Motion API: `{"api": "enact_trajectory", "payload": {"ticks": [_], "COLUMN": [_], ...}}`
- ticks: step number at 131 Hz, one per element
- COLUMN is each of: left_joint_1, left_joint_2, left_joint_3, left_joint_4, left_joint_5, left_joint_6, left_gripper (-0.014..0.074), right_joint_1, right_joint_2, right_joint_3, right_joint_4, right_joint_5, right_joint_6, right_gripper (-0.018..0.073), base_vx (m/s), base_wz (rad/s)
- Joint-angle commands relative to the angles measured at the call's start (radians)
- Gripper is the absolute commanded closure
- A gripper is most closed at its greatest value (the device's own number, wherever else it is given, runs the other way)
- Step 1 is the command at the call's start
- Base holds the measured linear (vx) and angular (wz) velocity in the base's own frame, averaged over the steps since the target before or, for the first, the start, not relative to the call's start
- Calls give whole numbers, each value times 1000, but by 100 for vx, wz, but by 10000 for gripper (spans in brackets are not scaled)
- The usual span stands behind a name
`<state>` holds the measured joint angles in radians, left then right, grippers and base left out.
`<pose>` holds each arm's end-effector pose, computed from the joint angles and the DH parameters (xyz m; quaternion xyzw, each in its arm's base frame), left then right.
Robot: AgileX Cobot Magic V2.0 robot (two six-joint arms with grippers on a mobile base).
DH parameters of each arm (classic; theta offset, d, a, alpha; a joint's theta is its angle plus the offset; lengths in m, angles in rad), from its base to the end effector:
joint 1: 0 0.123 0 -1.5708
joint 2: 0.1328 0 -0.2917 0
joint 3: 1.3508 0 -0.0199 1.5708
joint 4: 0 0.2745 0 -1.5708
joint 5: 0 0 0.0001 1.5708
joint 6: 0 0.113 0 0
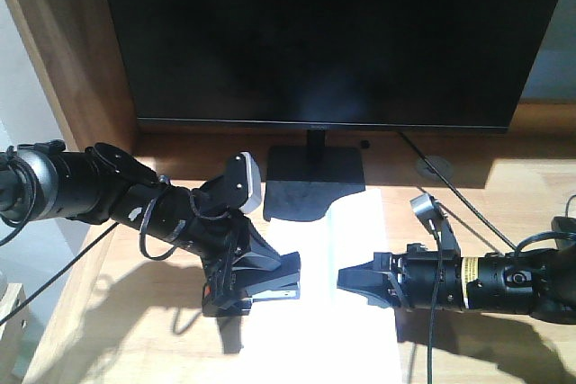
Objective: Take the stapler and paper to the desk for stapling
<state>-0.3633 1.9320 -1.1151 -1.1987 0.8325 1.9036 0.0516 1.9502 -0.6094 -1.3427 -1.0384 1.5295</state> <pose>0.3392 -0.2123 0.1383 0.5879 0.6920 -0.2982 0.2942 0.2810 0.1094 0.0749 -0.0194 0.8428 0.5034 0.1894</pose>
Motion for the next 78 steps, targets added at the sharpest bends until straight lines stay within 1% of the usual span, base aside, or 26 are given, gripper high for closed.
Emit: {"api": "enact_trajectory", "payload": {"ticks": [1,78], "left_joint_1": [-4,-4], "left_joint_2": [-45,-45], "left_joint_3": [-25,-25], "left_joint_4": [-49,-49], "left_joint_5": [32,33], "left_joint_6": [0,0], "left_gripper": [603,603], "right_joint_1": [0,0], "right_joint_2": [-36,-36], "right_joint_3": [-18,-18], "right_joint_4": [24,22], "right_joint_5": [-56,-60], "right_joint_6": [-5,-5], "right_gripper": [562,562], "base_vx": [0,0], "base_wz": [0,0]}}
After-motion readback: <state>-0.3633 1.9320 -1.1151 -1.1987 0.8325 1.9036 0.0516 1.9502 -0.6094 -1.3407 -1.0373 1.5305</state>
